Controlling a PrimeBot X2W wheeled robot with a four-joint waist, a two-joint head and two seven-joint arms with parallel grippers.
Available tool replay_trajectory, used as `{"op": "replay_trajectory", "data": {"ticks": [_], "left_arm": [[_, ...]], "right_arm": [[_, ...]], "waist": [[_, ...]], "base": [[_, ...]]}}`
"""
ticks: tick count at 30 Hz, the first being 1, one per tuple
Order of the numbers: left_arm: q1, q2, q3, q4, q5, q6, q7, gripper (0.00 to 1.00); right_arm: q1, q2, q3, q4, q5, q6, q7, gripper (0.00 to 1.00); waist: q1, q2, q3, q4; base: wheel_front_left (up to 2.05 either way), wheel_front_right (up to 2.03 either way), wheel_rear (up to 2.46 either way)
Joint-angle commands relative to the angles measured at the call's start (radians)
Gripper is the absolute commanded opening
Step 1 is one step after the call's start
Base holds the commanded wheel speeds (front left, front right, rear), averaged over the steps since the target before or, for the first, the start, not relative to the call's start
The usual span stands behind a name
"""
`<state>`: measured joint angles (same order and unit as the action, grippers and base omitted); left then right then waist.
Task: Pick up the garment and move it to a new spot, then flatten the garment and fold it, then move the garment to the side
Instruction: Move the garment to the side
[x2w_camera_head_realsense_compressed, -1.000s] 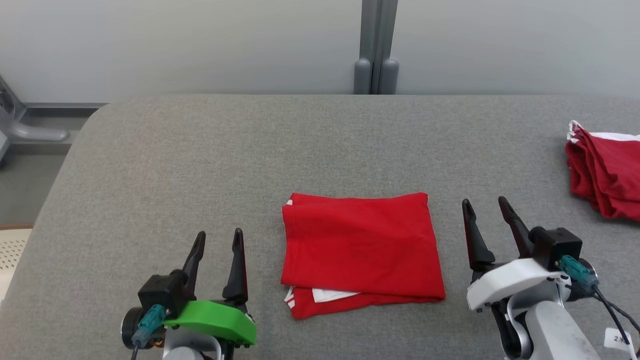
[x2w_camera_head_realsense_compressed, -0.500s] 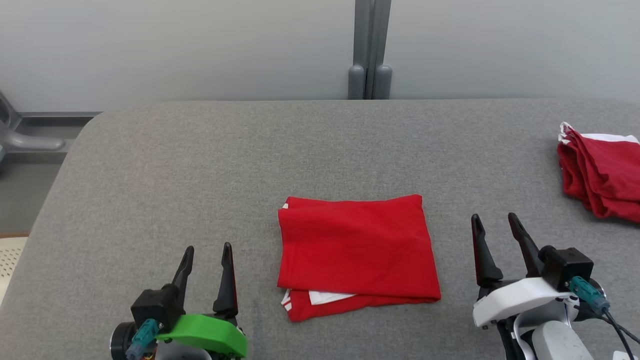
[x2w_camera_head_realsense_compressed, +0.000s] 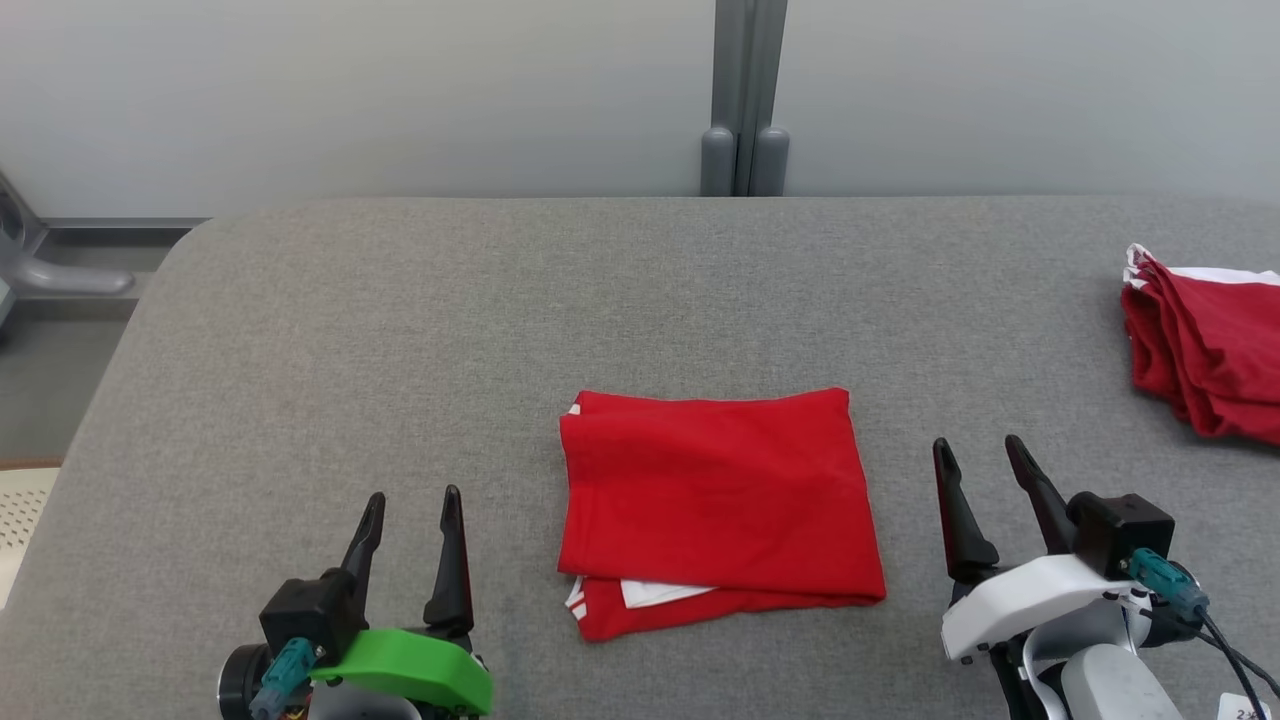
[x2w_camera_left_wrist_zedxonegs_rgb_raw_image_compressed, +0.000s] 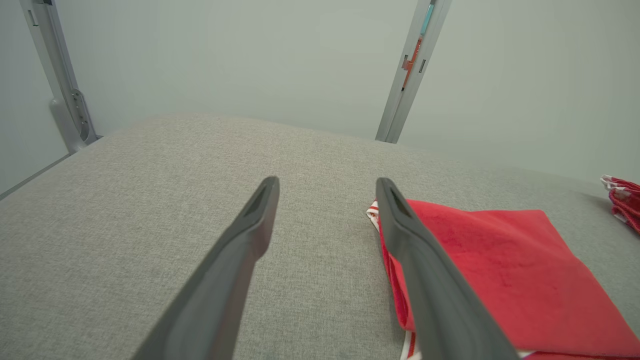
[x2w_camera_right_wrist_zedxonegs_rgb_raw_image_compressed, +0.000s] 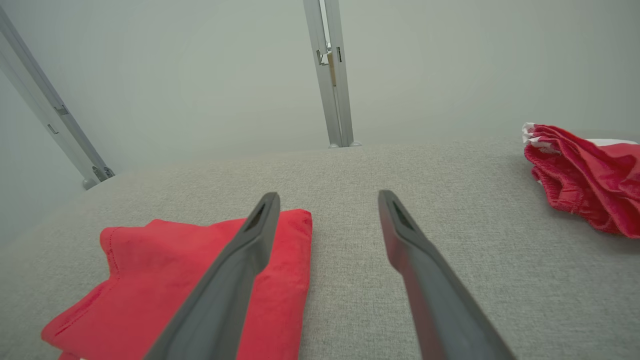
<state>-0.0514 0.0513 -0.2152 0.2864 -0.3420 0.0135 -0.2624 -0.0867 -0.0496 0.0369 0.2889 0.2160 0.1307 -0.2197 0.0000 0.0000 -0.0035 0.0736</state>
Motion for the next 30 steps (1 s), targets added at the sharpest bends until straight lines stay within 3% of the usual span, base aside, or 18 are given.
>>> {"op": "replay_trajectory", "data": {"ticks": [1, 19, 30], "left_arm": [[0.000, 0.000, 0.005, -0.006, 0.011, -0.003, -0.003, 1.00], [-0.051, 0.000, -0.032, -0.079, -0.002, -0.004, -0.003, 1.00], [-0.060, 0.000, -0.056, -0.088, -0.018, 0.008, -0.003, 1.00]], "right_arm": [[-0.003, -0.002, -0.006, 0.005, -0.001, 0.000, 0.014, 1.00], [-0.141, -0.023, -0.078, 0.054, 0.080, 0.000, 0.391, 1.00], [-0.166, -0.080, -0.011, 0.159, 0.146, 0.000, 0.536, 1.00]], "waist": [[0.0000, 0.0000, 0.002, 0.004], [0.0000, 0.0000, 0.104, 0.135], [0.0000, 0.0000, 0.143, 0.208]], "base": [[0.00, 0.00, 0.00], [0.00, 0.00, 0.00], [0.00, 0.00, 0.00]]}}
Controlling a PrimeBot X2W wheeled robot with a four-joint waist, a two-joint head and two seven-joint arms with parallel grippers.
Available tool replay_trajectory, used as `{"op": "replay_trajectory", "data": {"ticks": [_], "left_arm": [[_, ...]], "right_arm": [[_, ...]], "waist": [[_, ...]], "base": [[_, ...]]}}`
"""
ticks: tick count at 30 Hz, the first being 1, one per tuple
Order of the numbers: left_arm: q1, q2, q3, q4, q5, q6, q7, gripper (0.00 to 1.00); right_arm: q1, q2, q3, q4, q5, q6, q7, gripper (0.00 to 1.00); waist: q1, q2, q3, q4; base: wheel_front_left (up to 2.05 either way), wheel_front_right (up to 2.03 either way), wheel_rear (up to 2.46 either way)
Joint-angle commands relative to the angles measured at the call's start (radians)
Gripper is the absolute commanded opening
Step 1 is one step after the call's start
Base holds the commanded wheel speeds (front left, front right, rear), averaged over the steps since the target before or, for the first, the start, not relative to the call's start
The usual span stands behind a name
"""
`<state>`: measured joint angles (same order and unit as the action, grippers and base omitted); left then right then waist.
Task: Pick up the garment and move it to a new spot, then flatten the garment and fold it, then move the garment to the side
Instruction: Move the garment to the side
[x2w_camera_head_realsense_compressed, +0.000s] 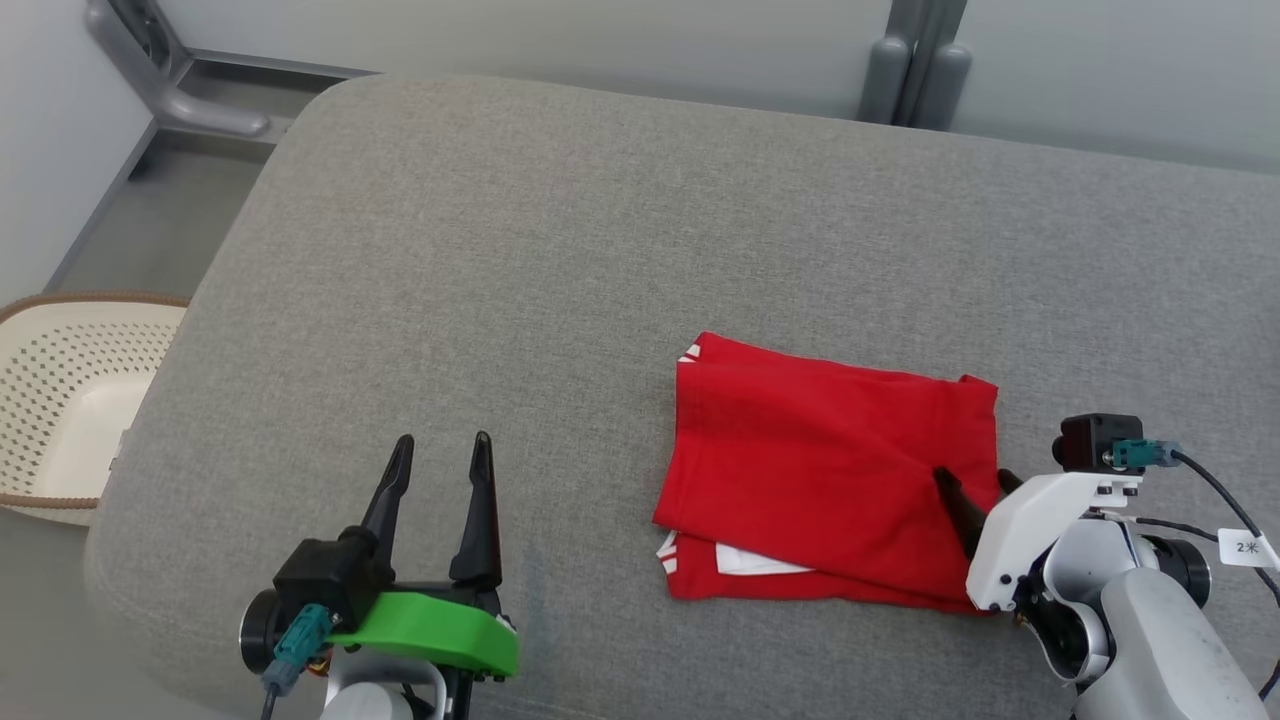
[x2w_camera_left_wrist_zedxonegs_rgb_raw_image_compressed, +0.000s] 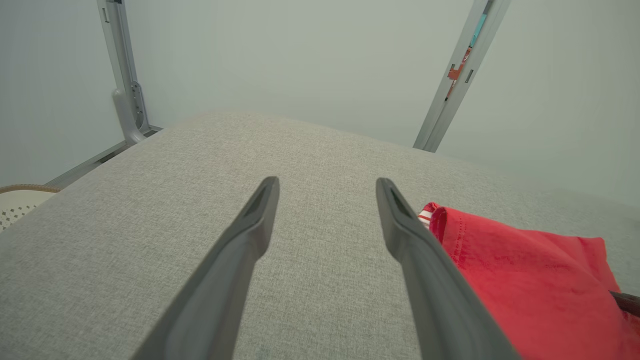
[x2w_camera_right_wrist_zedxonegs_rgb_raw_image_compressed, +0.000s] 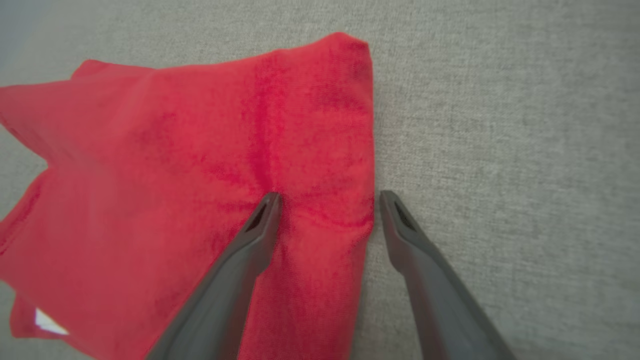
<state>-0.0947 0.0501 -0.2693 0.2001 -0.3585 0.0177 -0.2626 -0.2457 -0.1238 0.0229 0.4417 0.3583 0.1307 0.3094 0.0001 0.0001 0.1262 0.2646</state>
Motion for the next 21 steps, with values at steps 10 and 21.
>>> {"op": "replay_trajectory", "data": {"ticks": [10, 21], "left_arm": [[-0.001, 0.001, -0.008, 0.004, 0.005, 0.002, -0.003, 1.00], [-0.011, 0.001, -0.024, -0.009, 0.016, -0.007, -0.003, 1.00]], "right_arm": [[-0.029, -0.004, 0.041, 0.072, 0.018, 0.000, -0.003, 0.00], [-0.093, -0.082, 0.042, 0.047, 0.018, -0.001, -0.065, 0.00]], "waist": [[-0.0001, -0.0001, 0.008, -0.012], [-0.0001, -0.0001, 0.027, -0.217]], "base": [[0.00, 0.00, 0.00], [0.00, 0.00, 0.00]]}}
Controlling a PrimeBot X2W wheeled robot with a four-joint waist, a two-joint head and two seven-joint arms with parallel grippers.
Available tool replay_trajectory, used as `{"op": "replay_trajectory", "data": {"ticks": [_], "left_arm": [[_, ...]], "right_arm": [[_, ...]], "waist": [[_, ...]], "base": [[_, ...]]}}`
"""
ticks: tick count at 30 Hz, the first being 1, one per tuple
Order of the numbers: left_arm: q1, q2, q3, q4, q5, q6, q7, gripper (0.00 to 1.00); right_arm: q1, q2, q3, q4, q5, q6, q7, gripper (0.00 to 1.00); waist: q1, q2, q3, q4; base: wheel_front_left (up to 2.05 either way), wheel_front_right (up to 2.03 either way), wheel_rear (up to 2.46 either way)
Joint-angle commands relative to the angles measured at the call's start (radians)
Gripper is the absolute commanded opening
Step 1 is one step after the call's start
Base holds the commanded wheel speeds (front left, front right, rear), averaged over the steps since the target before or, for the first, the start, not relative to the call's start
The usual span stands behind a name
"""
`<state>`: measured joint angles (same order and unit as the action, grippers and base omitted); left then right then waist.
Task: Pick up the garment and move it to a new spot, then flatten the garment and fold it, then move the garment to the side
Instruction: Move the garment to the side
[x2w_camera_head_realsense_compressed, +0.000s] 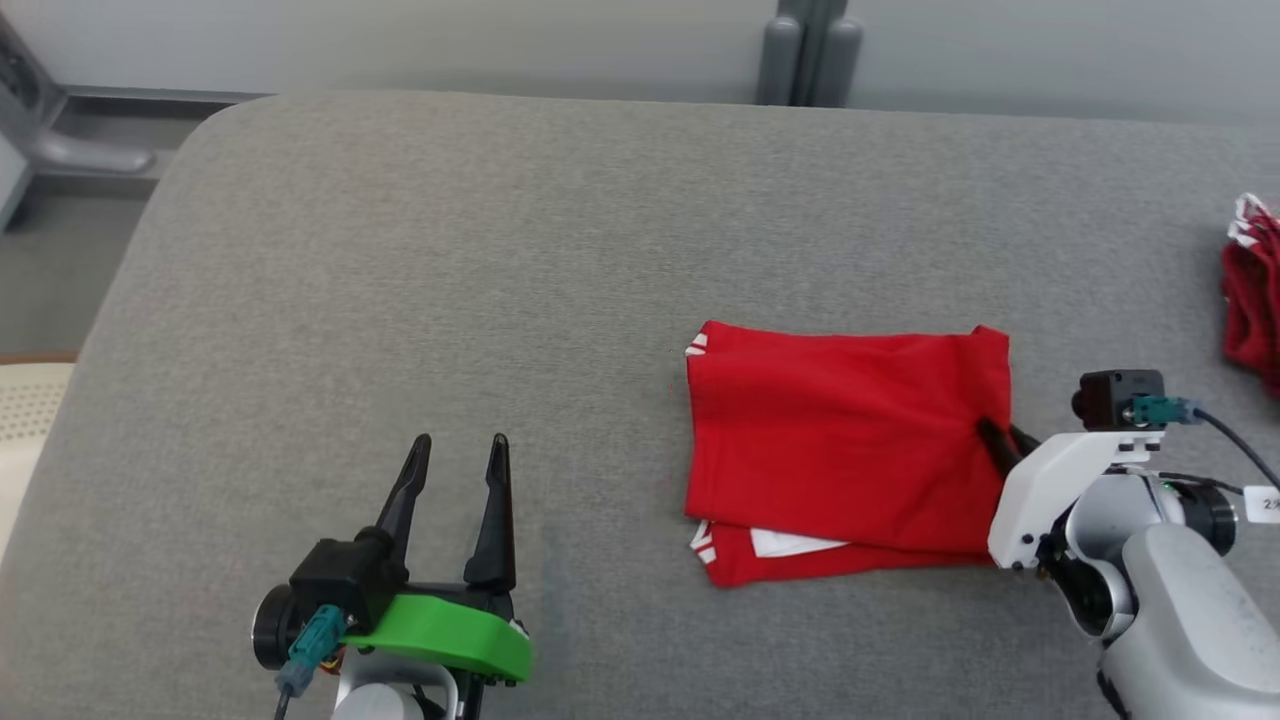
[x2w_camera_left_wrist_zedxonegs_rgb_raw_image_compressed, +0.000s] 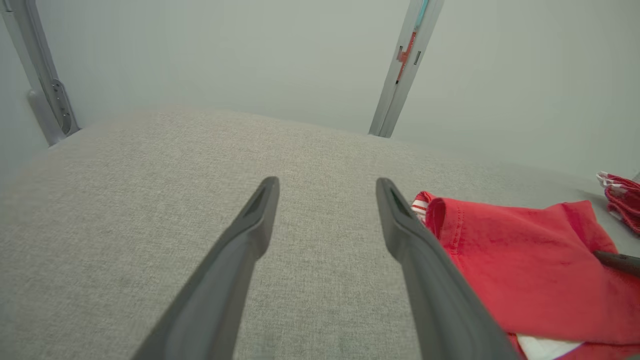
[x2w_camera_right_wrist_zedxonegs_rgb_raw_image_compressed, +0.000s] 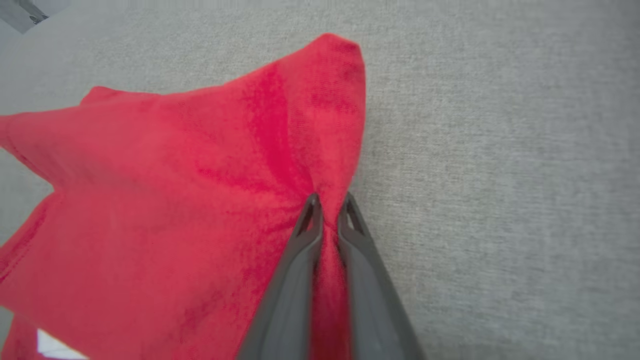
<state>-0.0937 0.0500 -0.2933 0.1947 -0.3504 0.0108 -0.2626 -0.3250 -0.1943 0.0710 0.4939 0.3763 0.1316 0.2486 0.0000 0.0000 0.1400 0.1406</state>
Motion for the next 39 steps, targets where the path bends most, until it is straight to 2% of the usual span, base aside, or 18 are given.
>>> {"op": "replay_trajectory", "data": {"ticks": [1, 6, 10, 17, 21, 26, 39], "left_arm": [[-0.018, 0.001, -0.006, -0.005, 0.008, -0.001, -0.003, 1.00], [-0.051, 0.002, -0.018, -0.015, 0.019, -0.006, -0.003, 1.00], [-0.087, 0.003, -0.028, -0.011, 0.020, -0.015, -0.003, 1.00], [-0.135, 0.004, -0.041, 0.005, 0.039, -0.027, -0.003, 1.00], [-0.147, 0.004, -0.041, 0.015, 0.042, -0.037, -0.002, 1.00], [-0.141, 0.003, -0.037, 0.015, 0.029, -0.032, -0.002, 1.00], [-0.122, 0.003, -0.054, -0.005, -0.007, -0.014, -0.002, 1.00]], "right_arm": [[-0.014, -0.021, -0.012, -0.011, 0.002, -0.002, -0.004, 0.00], [-0.038, -0.066, -0.030, -0.054, 0.000, -0.002, 0.006, 0.00], [-0.052, -0.079, -0.046, -0.089, 0.006, -0.002, 0.008, 0.00], [-0.084, -0.074, -0.050, -0.123, 0.008, -0.002, -0.003, 0.00], [-0.108, -0.065, -0.037, -0.129, 0.008, -0.002, -0.015, 0.00], [-0.170, -0.083, -0.032, -0.123, -0.003, -0.002, -0.006, 0.00], [-0.333, -0.246, -0.073, -0.124, -0.059, -0.002, 0.111, 0.00]], "waist": [[0.0000, 0.0000, 0.018, -0.114], [0.0000, 0.0000, 0.062, -0.255], [0.0000, 0.0000, 0.101, -0.343], [0.0000, 0.0000, 0.143, -0.418], [0.0000, 0.0000, 0.147, -0.415], [0.0000, 0.0000, 0.128, -0.369], [0.0000, 0.0000, 0.097, -0.235]], "base": [[0.00, 0.00, 0.00], [0.00, 0.00, 0.00], [0.00, 0.00, 0.00], [0.00, 0.00, 0.00], [0.00, 0.00, 0.00], [0.00, 0.00, 0.00], [0.00, 0.00, 0.00]]}}
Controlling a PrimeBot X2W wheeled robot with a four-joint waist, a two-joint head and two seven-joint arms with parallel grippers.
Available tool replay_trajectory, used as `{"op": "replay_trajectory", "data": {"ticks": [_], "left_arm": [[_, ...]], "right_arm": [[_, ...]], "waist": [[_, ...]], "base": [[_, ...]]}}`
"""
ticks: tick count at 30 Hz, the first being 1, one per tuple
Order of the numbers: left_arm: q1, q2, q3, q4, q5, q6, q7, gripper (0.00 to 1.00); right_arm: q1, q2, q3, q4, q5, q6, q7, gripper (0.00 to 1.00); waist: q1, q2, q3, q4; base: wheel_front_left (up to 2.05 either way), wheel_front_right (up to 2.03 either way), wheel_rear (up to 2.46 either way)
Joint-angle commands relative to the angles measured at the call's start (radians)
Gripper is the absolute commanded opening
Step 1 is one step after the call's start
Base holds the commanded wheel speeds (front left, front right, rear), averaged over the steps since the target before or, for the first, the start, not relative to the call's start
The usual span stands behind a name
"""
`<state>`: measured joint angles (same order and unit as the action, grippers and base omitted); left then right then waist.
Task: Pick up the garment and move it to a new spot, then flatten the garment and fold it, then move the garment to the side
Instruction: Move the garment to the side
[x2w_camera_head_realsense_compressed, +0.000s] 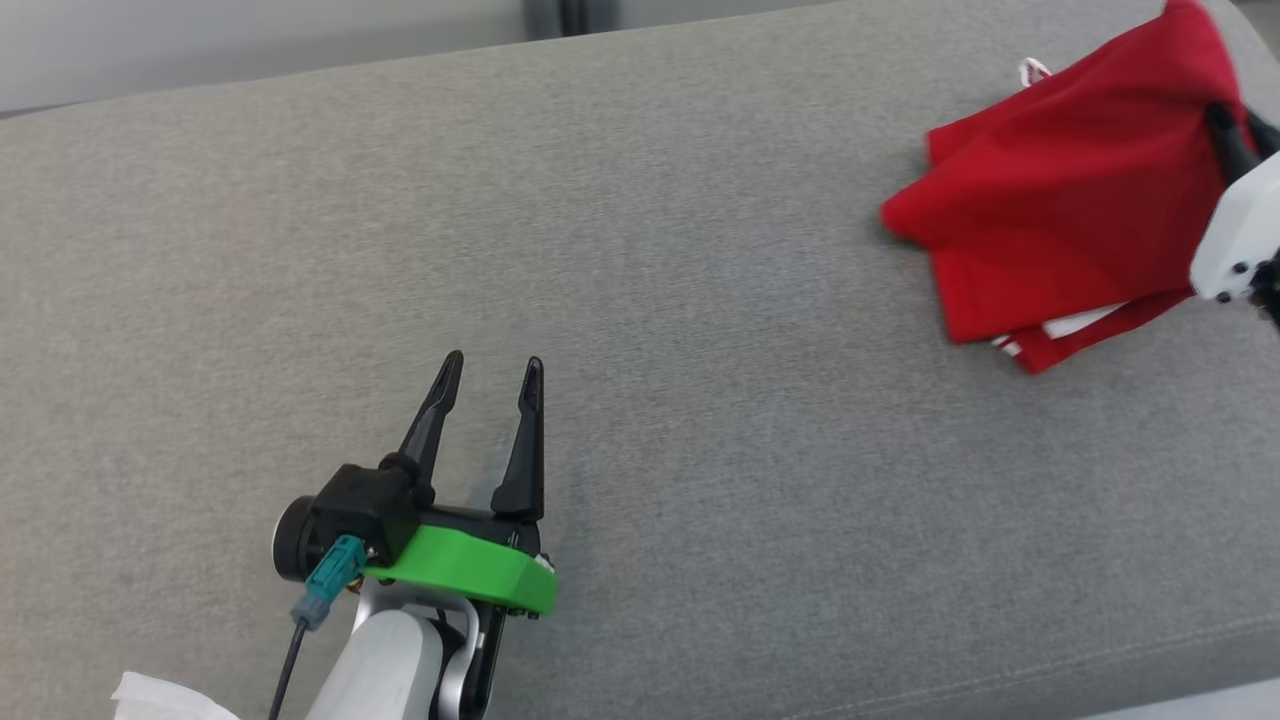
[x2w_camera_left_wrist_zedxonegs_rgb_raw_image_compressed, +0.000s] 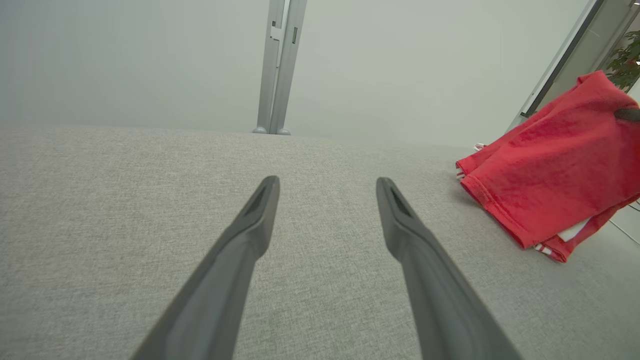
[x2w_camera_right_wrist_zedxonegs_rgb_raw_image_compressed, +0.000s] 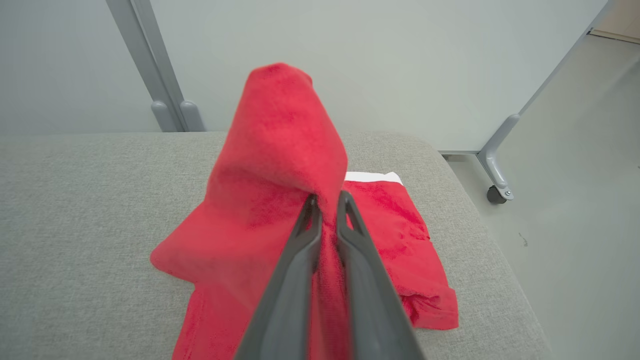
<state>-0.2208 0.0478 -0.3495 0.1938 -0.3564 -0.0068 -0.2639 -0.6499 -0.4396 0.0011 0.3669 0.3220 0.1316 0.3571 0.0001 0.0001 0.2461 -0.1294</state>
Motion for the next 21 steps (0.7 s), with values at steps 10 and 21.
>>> {"op": "replay_trajectory", "data": {"ticks": [10, 21], "left_arm": [[-0.014, 0.005, 0.000, -0.018, 0.011, 0.003, 0.000, 1.00], [-0.044, 0.006, -0.006, -0.022, 0.042, -0.009, 0.000, 1.00]], "right_arm": [[-0.095, -0.109, -0.057, 0.088, -0.026, -0.002, 0.045, 0.00], [-0.142, -0.221, -0.164, 0.261, -0.142, -0.002, -0.043, 0.16]], "waist": [[-0.0001, -0.0001, 0.040, 0.105], [-0.0001, -0.0001, 0.128, 0.151]], "base": [[0.00, 0.00, 0.00], [0.00, 0.00, 0.00]]}}
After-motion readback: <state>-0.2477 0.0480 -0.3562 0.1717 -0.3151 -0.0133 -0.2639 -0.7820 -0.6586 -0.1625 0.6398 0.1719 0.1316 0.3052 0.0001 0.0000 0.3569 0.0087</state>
